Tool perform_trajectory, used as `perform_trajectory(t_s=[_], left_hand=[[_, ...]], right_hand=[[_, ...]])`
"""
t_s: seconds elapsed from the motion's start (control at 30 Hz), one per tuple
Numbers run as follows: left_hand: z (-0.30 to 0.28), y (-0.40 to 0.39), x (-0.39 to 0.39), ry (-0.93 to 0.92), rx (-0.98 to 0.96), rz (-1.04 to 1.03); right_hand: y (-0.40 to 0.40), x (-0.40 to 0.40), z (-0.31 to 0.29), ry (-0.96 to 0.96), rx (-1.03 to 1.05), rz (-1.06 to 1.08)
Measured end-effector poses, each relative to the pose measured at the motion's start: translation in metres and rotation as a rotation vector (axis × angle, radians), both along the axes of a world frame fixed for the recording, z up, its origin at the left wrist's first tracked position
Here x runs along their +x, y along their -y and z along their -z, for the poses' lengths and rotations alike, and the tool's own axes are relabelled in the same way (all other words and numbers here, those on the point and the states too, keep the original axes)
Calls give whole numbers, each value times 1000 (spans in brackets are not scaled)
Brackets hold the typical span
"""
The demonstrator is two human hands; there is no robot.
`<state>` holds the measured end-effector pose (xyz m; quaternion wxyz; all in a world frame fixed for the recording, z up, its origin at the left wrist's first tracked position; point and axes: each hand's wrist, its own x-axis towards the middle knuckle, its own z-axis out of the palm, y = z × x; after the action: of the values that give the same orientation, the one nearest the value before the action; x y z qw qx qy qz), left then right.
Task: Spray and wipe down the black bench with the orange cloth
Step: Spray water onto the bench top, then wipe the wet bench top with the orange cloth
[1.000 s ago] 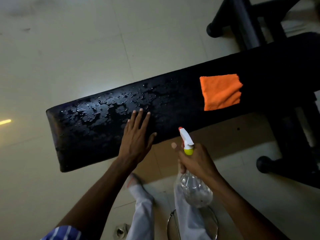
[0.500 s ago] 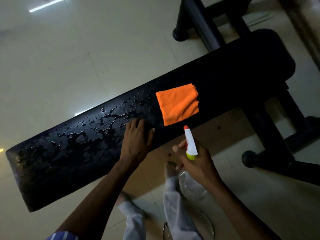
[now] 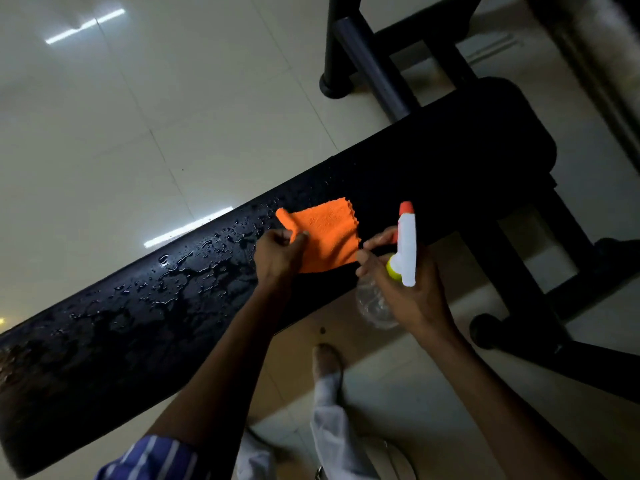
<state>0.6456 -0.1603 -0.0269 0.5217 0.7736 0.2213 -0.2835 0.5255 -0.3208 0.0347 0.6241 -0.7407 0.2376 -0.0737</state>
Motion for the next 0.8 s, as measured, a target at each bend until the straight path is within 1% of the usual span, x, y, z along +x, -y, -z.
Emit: perform_trajectory(t_s=[0.1,0.2,0.27,0.33,0.4,0.43,0.47,0.5,0.53,0.57,0.6,0.63,0.67,0.73,0.8], left_hand=[[-15,-14,-1,75,-134,9],[-34,-38,-10,113,-246,37],[-45,-59,-15,144,-263,36],[-51,-82,-23,150,-217,36],[-57,-99,-31,129,-243,-57],[-52,-104,-31,126,-305,-99],[-48,-107,-30,56,-374,-144],[-52,-103,-26,-73,-464,-180],[-54,-105,-28,-111,-299,-75],[-43,-120,-36,-15,-124,161],[-39,-128,-38,-38,-111,145],[-40,-127,-39,-155,-244,-149],[-42,-130,-41,-153,-416,-324],[-65,-137,-54,-9,-385,-267],[-76,-137,-59,12,-389,-203]], right_hand=[[3,23,-2,80,-85,-7],[-2,50,-5,108,-78,-36],[-8,68,-2,95,-38,-32],[-13,84,4,91,-25,-36],[-17,97,10,72,-39,-39],[-19,101,13,57,-47,-45],[-21,104,16,40,-56,-62],[-24,106,19,20,-62,-84],[-26,106,22,-5,-67,-104],[-28,105,23,-26,-82,-115],[-29,104,24,-37,-111,-115],[-29,102,24,-41,-161,-108],[-27,100,23,-41,-212,-106],[-25,92,22,-58,-225,-87],[-30,74,20,-140,-140,1]])
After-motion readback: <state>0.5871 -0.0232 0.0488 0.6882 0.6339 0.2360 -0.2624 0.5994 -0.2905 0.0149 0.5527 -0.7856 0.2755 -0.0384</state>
